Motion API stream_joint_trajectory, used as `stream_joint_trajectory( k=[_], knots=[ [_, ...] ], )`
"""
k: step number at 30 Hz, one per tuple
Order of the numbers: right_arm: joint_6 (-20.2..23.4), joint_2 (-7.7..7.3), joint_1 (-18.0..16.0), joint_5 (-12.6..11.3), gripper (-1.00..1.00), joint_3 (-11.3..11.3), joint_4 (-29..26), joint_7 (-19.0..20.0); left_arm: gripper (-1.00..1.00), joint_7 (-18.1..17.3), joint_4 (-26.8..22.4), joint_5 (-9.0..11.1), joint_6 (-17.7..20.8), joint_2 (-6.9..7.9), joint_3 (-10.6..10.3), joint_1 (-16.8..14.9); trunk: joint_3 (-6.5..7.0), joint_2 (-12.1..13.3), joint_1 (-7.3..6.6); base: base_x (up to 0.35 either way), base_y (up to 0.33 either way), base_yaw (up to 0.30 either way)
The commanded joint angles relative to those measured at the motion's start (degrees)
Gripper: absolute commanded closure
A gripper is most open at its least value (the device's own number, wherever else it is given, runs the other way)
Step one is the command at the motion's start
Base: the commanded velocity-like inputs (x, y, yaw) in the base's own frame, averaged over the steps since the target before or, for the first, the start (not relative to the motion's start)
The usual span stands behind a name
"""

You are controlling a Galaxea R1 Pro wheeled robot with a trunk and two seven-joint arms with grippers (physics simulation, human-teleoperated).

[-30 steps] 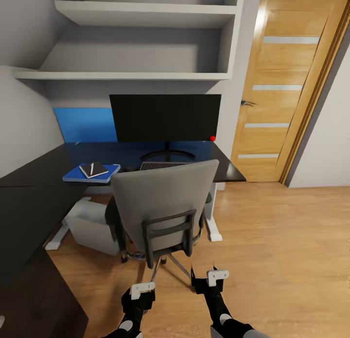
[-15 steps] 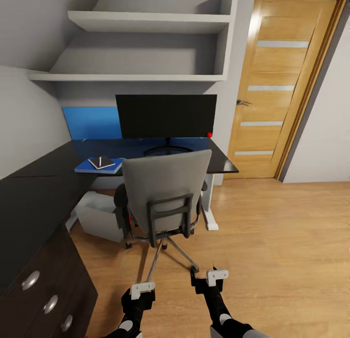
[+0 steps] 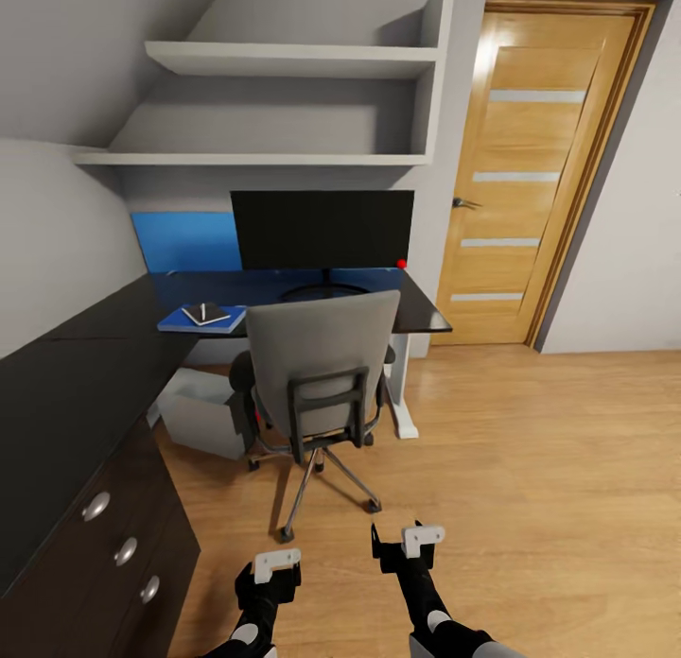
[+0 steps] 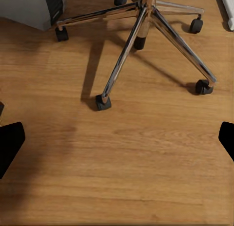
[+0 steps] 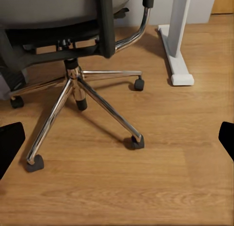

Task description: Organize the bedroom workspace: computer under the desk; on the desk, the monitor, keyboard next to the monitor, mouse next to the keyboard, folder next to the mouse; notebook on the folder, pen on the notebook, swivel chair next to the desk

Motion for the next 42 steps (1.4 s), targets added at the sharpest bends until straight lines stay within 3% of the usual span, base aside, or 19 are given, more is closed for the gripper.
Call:
stream_joint_trajectory(
  k=[1, 29, 36, 42],
  knots=[
    [-0.04, 0.00, -0.03, -0.04, -1.00, 0.48, -0.04, -0.53, -1.00, 0.38, 0.03, 0.39, -0.18, 0.00, -0.39, -0.04, 0.13, 0.39, -0.24, -0.010, 0.000, 0.000],
    [-0.33, -0.13, 0.02, -0.11, -1.00, 0.47, 0.05, -0.58, -1.00, 0.41, 0.03, 0.40, -0.10, 0.00, -0.31, -0.04, 5.16, 11.62, -6.39, -0.001, 0.000, 0.000],
    [-1.25, -0.35, 3.26, -0.06, -1.00, 0.40, 0.06, -0.86, -1.00, 0.29, 4.78, 0.96, -0.27, 0.00, 0.21, -0.04, 6.41, 14.43, -7.92, 0.000, 0.000, 0.000],
    [-1.70, -0.49, 6.83, -0.04, -1.00, 0.34, 0.30, -0.88, -1.00, 0.21, 5.95, 1.40, -0.41, 0.00, 0.35, 0.94, 7.49, 16.83, -9.24, 0.000, 0.000, 0.000]
  ],
)
